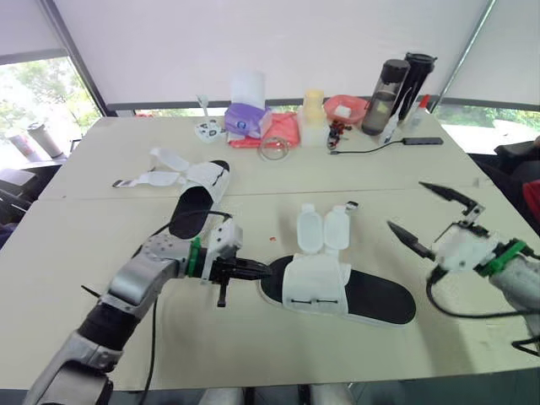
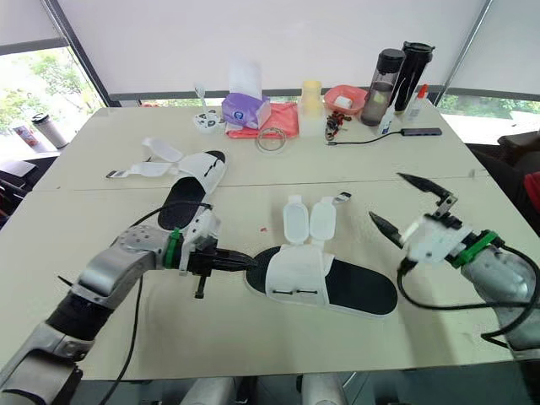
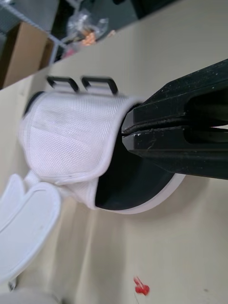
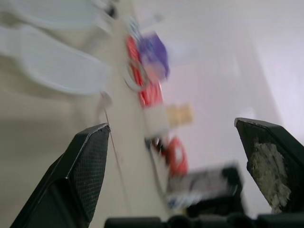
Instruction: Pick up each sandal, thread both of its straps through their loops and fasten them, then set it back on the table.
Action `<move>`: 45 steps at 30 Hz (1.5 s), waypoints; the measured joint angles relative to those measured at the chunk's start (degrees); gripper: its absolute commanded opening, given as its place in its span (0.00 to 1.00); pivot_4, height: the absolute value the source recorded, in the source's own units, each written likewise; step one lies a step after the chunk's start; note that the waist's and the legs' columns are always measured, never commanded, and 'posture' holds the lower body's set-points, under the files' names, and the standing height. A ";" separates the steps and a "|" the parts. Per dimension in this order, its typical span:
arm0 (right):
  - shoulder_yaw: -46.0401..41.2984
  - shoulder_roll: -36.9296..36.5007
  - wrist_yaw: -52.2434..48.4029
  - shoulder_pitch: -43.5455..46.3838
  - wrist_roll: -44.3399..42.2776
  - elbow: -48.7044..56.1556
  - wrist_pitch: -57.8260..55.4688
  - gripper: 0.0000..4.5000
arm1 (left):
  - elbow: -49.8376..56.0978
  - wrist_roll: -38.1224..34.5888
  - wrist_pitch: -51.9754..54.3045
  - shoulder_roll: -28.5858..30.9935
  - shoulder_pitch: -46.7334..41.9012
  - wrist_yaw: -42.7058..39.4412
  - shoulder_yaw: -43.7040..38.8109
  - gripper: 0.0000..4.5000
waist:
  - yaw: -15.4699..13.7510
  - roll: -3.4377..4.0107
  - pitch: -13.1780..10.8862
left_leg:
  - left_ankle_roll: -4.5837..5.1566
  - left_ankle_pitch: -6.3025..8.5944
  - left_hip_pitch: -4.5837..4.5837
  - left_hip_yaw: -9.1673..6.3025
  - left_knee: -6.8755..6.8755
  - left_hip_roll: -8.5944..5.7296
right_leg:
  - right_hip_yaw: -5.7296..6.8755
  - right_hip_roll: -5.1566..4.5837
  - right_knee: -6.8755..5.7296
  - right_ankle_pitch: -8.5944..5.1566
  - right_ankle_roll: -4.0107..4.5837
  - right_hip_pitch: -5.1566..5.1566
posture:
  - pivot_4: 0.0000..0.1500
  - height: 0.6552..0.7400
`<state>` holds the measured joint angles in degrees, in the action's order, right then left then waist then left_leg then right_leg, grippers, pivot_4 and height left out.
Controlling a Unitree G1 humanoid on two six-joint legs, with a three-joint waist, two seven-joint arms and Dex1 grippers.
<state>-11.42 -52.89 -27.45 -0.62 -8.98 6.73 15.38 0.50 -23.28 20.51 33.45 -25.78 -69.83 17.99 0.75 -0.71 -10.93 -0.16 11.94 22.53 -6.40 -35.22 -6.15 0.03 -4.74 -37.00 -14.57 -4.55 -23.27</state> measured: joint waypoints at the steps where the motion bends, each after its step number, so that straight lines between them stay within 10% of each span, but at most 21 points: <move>1: 0.07 0.15 -1.26 0.46 -5.88 1.49 -7.35 1.00 | -0.91 0.73 -0.94 -0.22 -0.12 -0.46 0.72 0.01 | -0.04 0.00 0.00 | 0.03 0.02 0.03 -0.01 0.02 0.01 | 0.00 0.01 0.00 -0.01 -0.01 -0.06 | 1.00 1.00; 6: -4.16 3.24 2.48 9.87 -44.48 5.57 -46.44 1.00 | -4.43 5.34 -5.57 -1.74 -0.50 -2.51 3.23 0.01 | -0.18 0.05 0.01 | 0.05 0.04 0.16 -0.02 0.06 0.05 | 0.02 -0.02 0.02 0.00 -0.02 -0.18 | 1.00 1.00; 13: -6.58 5.20 15.03 24.72 -72.02 -3.18 -73.81 1.00 | -3.81 9.36 -6.63 -3.75 -0.24 -0.59 4.13 0.01 | -0.69 0.12 0.07 | 0.09 0.06 0.44 -0.04 0.03 0.04 | 0.16 -0.08 0.47 0.08 -0.13 -0.17 | 1.00 1.00; 24: -3.16 0.56 14.31 28.29 -74.63 -11.65 -92.01 1.00 | 1.25 11.56 -4.62 -4.85 1.30 2.19 4.78 0.01 | -1.63 0.24 0.12 | 0.41 0.24 0.95 0.06 -0.14 -0.15 | 0.19 -0.25 0.99 0.46 -0.65 -0.39 | 1.00 1.00; 45: -8.26 0.16 0.88 19.20 -61.59 -3.15 -87.76 1.00 | 14.69 5.71 8.16 -4.98 4.37 2.77 5.85 0.01 | -1.60 0.29 0.11 | 0.55 0.33 1.02 0.12 -0.43 -0.10 | 0.24 -0.23 0.99 0.43 -0.65 -0.33 | 1.00 1.00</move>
<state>-19.68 -52.72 -26.57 18.58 -70.57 3.58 -72.38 15.19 -17.57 28.67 28.47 -21.41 -67.06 23.84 -0.85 -0.42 -10.83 0.39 12.27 23.55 -6.28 -35.65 -6.25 0.27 -4.97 -36.01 -14.15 -5.20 -23.59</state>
